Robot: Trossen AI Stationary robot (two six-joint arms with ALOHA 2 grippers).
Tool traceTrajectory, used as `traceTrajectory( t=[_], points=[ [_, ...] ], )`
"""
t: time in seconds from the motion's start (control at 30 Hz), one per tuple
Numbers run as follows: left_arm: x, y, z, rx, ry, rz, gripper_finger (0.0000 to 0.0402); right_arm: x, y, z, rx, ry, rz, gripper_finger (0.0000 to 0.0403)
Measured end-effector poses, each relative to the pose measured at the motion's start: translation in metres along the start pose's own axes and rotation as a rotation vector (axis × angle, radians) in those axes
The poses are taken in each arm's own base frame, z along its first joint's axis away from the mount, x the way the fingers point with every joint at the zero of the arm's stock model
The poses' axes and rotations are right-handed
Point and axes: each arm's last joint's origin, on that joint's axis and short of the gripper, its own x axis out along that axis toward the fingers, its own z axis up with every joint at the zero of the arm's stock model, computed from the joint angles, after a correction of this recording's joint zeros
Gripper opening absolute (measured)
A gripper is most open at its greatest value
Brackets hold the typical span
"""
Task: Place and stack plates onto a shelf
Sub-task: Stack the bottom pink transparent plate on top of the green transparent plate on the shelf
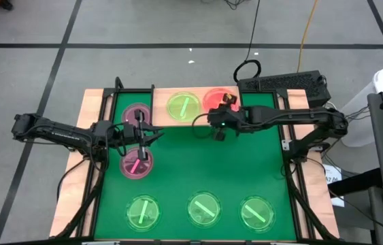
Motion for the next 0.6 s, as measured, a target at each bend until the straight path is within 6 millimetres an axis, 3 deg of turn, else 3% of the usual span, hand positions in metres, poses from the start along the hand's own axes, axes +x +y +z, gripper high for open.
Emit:
traceTrajectory(
  t=[0.3,0.6],
  points=[
    [0.0,0.0,0.0,0.029,-0.003,0.001,0.0086,-0.066,0.004,0.006,0.179,-0.235,0.09,0.0128],
    [0.0,0.0,0.0,0.03,-0.003,0.001,0.0086,-0.108,0.047,0.001,0.177,-0.339,0.261,0.0128]
  ],
)
